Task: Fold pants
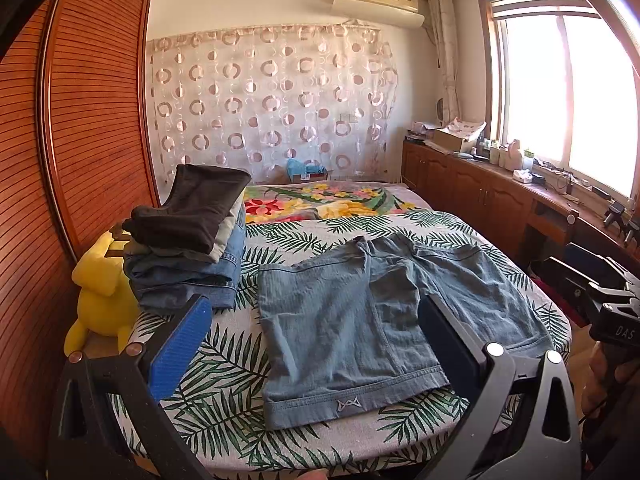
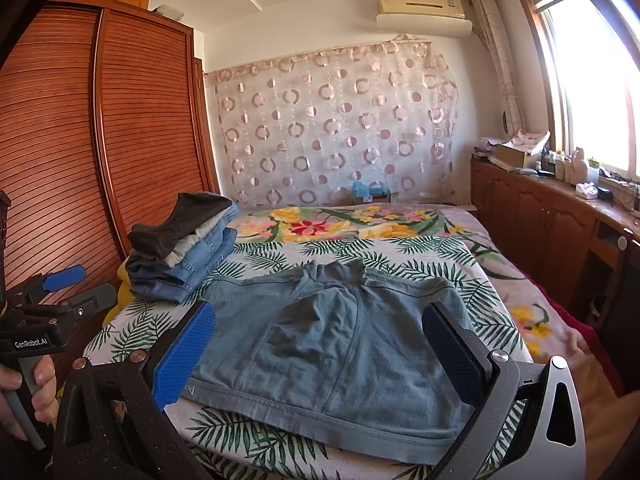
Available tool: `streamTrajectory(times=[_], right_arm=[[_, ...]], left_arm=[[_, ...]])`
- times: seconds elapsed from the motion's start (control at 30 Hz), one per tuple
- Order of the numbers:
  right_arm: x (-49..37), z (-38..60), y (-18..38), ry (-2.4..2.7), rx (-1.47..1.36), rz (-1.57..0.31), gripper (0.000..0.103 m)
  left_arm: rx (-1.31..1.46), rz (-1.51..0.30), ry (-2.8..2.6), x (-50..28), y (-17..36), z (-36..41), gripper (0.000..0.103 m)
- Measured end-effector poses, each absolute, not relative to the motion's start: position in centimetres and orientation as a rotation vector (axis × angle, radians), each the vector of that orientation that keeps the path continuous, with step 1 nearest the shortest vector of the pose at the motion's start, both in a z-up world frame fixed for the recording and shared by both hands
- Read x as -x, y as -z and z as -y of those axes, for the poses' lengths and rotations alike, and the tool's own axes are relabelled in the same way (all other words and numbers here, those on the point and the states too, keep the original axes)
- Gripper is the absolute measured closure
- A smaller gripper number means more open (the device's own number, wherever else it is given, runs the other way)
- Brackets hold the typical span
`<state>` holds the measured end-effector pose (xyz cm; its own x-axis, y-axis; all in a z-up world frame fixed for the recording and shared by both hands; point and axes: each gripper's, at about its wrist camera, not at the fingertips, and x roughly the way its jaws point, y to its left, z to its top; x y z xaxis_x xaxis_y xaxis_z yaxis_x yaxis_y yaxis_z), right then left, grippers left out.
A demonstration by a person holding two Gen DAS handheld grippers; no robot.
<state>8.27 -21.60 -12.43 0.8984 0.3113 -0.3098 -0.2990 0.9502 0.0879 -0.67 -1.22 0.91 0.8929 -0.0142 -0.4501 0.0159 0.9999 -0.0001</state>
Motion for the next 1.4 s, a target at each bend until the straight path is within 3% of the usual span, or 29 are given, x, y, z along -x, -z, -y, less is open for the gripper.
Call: streamTrajectory(times=[1.4], right_arm=[[-8.0, 21.6, 12.4, -0.323, -0.045, -0.319, 0.000]], left_arm=[[-0.004, -0.447, 0.022, 1.2, -2.5, 1.6, 0.000]])
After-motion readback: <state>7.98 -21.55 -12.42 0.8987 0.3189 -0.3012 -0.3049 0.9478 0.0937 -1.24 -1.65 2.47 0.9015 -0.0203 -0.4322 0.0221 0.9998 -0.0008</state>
